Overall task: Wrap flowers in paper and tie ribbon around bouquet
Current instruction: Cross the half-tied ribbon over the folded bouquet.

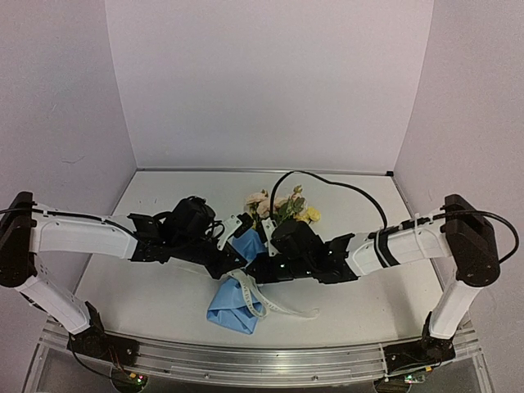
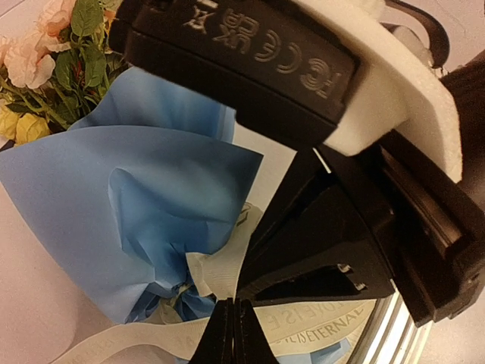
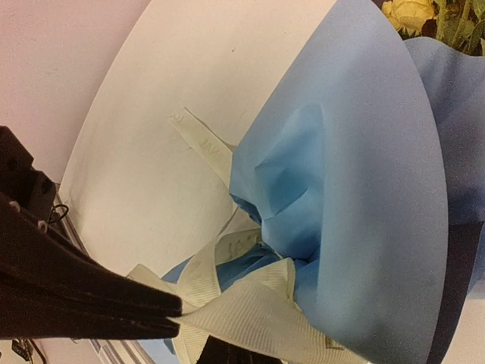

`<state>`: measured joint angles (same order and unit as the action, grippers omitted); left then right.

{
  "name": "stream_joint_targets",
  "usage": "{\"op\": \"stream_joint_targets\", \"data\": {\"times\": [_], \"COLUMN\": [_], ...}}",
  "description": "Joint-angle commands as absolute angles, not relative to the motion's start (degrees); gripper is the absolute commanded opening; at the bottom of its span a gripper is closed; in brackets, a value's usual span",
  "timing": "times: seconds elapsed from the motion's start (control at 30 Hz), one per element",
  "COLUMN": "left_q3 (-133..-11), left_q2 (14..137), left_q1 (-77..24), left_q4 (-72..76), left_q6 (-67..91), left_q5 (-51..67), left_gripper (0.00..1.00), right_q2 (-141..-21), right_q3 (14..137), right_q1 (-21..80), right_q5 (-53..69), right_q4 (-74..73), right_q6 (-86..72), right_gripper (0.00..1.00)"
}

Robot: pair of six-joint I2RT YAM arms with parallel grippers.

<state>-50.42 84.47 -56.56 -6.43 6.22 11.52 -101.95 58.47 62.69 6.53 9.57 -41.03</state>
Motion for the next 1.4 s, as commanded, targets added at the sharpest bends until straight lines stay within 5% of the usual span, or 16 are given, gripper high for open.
{"op": "stream_joint_targets", "data": {"times": [0.0, 0.8, 1.37], "left_q3": [-50.08, -50.69, -47.87], "left_q2": [82.8, 84.04, 75.21], "left_q1": [-56.25, -54.93, -52.78], "left_q4": [-3.16, -3.34, -1.77], "left_q6": [7.35, 10.79, 15.32], "left_q5": [13.45, 15.32, 15.37], "left_gripper": [0.0, 0.08, 0.45], "right_q2": [-103.54, -109.19, -110.75], "right_q3": [60.06, 57.66, 58.49], "right_q1": [62.34, 62.44, 62.49], "right_q5": [3.21, 0.19, 0.52], "right_q4": [12.89, 28.94, 29.92], "right_q6": [-41.18, -35.17, -33.65], "right_gripper": [0.0, 0.0, 0.0]}}
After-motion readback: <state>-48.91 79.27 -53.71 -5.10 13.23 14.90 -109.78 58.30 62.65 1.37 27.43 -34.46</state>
